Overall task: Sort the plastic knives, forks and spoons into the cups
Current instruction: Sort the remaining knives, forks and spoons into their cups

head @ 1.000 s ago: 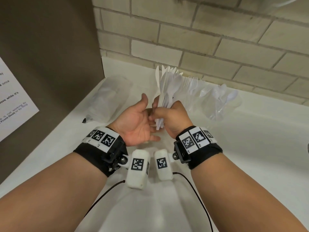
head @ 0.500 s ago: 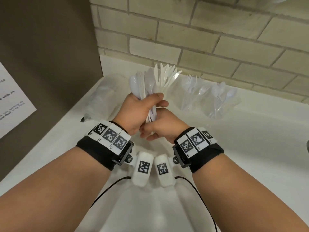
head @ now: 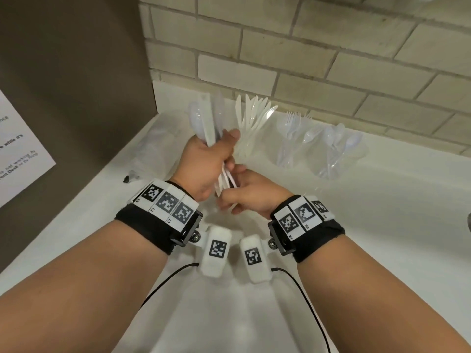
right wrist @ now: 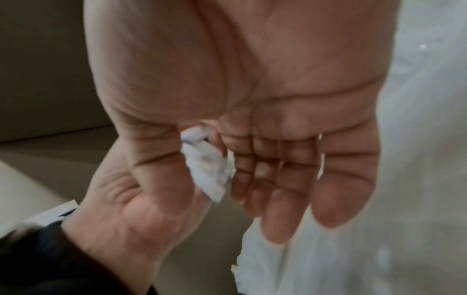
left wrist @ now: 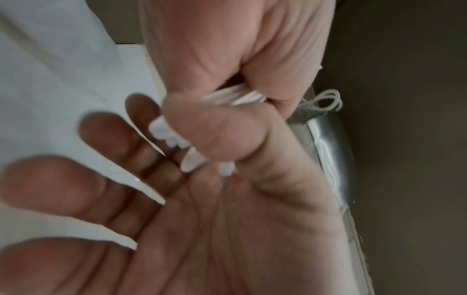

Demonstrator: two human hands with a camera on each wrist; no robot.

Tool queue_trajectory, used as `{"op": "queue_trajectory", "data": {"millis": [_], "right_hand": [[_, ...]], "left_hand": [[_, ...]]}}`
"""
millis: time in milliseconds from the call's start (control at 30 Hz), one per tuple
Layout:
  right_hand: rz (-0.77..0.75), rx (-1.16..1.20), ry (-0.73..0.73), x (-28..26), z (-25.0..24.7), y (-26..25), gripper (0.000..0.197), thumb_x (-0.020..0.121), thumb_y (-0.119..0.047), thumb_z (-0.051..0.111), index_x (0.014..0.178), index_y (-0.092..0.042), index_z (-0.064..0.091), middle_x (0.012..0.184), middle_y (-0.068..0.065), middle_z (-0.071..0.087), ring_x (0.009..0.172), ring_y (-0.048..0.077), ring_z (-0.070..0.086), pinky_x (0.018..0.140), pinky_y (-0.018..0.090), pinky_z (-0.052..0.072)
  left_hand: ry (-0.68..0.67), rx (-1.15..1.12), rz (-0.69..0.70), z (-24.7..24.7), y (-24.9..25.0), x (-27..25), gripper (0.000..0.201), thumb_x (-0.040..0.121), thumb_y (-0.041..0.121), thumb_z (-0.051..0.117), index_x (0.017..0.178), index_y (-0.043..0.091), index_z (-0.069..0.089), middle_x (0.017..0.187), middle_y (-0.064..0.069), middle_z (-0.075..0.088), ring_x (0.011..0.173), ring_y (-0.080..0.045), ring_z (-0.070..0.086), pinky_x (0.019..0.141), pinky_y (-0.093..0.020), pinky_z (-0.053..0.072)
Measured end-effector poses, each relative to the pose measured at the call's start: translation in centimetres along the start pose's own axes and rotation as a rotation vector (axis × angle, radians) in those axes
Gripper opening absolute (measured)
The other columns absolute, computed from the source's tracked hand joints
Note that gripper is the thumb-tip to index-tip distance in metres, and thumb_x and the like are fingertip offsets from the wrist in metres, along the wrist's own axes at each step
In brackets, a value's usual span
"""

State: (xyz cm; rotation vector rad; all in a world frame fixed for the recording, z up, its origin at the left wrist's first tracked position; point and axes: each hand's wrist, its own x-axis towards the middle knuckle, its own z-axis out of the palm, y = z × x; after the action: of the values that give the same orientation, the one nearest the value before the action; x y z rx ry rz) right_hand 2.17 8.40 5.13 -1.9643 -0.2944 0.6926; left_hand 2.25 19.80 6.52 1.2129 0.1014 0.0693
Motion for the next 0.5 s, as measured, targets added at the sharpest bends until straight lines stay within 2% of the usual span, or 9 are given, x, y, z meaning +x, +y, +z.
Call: {"op": "queue_trajectory", "data": {"millis": [33, 67, 100, 167, 233, 300, 400, 467, 500], "right_hand": [[-0.012, -0.046, 0.044, -0.1, -0.5, -0.2, 0.024, 0.071, -0.015, 0.068, 0.091, -0.021, 0.057, 0.084, -0.002, 0.06, 0.076, 0.015, 0.063, 0.067, 0.031, 0.052], [-0.024, -0.043, 0.115, -0.2, -1.1, -0.5, 0.028, 0.069, -0.019, 0.069, 0.094, -0.024, 0.057, 0.086, -0.003, 0.06, 0.077, 0.014, 0.062, 0.067, 0.031, 0.052], [-0.047, 0.005, 0.215, -0.3, -1.6, -0.8, 0.031, 0.067, -0.02, 0.069, 0.095, -0.025, 0.057, 0.086, -0.003, 0.059, 0.075, 0.014, 0.061, 0.065, 0.03, 0.05], [-0.148, 0.167, 0.447, -0.4, -2.5, -1.5, 0.022, 0.072, -0.013, 0.069, 0.089, -0.022, 0.058, 0.079, -0.001, 0.055, 0.065, 0.015, 0.055, 0.057, 0.028, 0.045], [-0.241, 0.261, 0.564, -0.5, -2.8, -2.4, 0.015, 0.078, -0.007, 0.069, 0.08, -0.019, 0.06, 0.07, -0.001, 0.054, 0.056, 0.014, 0.05, 0.053, 0.027, 0.043], [-0.265, 0.238, 0.561, -0.2, -2.5, -3.0, 0.012, 0.078, -0.015, 0.075, 0.081, -0.017, 0.064, 0.07, -0.002, 0.057, 0.054, 0.012, 0.052, 0.052, 0.026, 0.044], [-0.222, 0.141, 0.552, 0.5, -1.7, -3.1, 0.023, 0.075, -0.027, 0.08, 0.078, -0.015, 0.061, 0.067, -0.003, 0.059, 0.053, 0.007, 0.055, 0.051, 0.022, 0.045], [-0.208, 0.097, 0.57, 0.9, -1.4, -2.8, 0.028, 0.078, -0.025, 0.077, 0.068, -0.017, 0.052, 0.063, 0.001, 0.057, 0.055, 0.012, 0.057, 0.052, 0.024, 0.045], [-0.203, 0.084, 0.572, 1.1, -1.5, -2.6, 0.032, 0.08, -0.024, 0.075, 0.065, -0.017, 0.048, 0.062, 0.004, 0.056, 0.058, 0.017, 0.058, 0.054, 0.027, 0.045]], "left_hand": [[0.064, 0.006, 0.008, -0.3, -0.1, 0.3, 0.018, 0.089, 0.014, 0.064, 0.075, 0.014, 0.054, 0.046, 0.004, 0.04, 0.039, -0.012, 0.041, 0.049, -0.03, 0.047], [0.118, 0.039, 0.017, -0.6, -0.3, 0.6, 0.021, 0.088, 0.014, 0.065, 0.071, 0.015, 0.053, 0.047, 0.003, 0.04, 0.039, -0.013, 0.04, 0.046, -0.027, 0.042], [0.159, 0.094, 0.025, -1.1, -0.6, 0.9, 0.024, 0.085, 0.014, 0.067, 0.067, 0.017, 0.051, 0.048, 0.003, 0.041, 0.04, -0.014, 0.04, 0.046, -0.026, 0.04], [0.189, 0.215, 0.022, -1.6, -1.3, 1.0, 0.027, 0.077, 0.016, 0.071, 0.064, 0.018, 0.048, 0.051, 0.001, 0.044, 0.042, -0.017, 0.042, 0.048, -0.028, 0.041], [0.172, 0.303, 0.002, -1.6, -2.0, 0.9, 0.026, 0.073, 0.015, 0.073, 0.067, 0.017, 0.048, 0.056, -0.001, 0.046, 0.044, -0.018, 0.045, 0.05, -0.029, 0.043], [0.128, 0.357, -0.019, -1.3, -2.3, 0.7, 0.025, 0.075, 0.009, 0.072, 0.071, 0.02, 0.05, 0.057, 0.002, 0.048, 0.045, -0.015, 0.048, 0.049, -0.028, 0.045], [0.013, 0.421, -0.027, -0.8, -2.5, 0.3, 0.021, 0.076, 0.001, 0.069, 0.083, 0.019, 0.062, 0.055, 0.011, 0.059, 0.046, -0.008, 0.053, 0.046, -0.024, 0.042], [-0.056, 0.415, -0.053, -0.5, -2.6, 0.0, 0.023, 0.075, -0.006, 0.065, 0.092, 0.01, 0.066, 0.066, 0.002, 0.063, 0.056, -0.013, 0.056, 0.049, -0.026, 0.042], [-0.089, 0.377, -0.073, -0.5, -2.6, -0.3, 0.023, 0.076, -0.009, 0.061, 0.091, 0.007, 0.065, 0.066, 0.001, 0.063, 0.059, -0.014, 0.056, 0.05, -0.026, 0.042]]}}
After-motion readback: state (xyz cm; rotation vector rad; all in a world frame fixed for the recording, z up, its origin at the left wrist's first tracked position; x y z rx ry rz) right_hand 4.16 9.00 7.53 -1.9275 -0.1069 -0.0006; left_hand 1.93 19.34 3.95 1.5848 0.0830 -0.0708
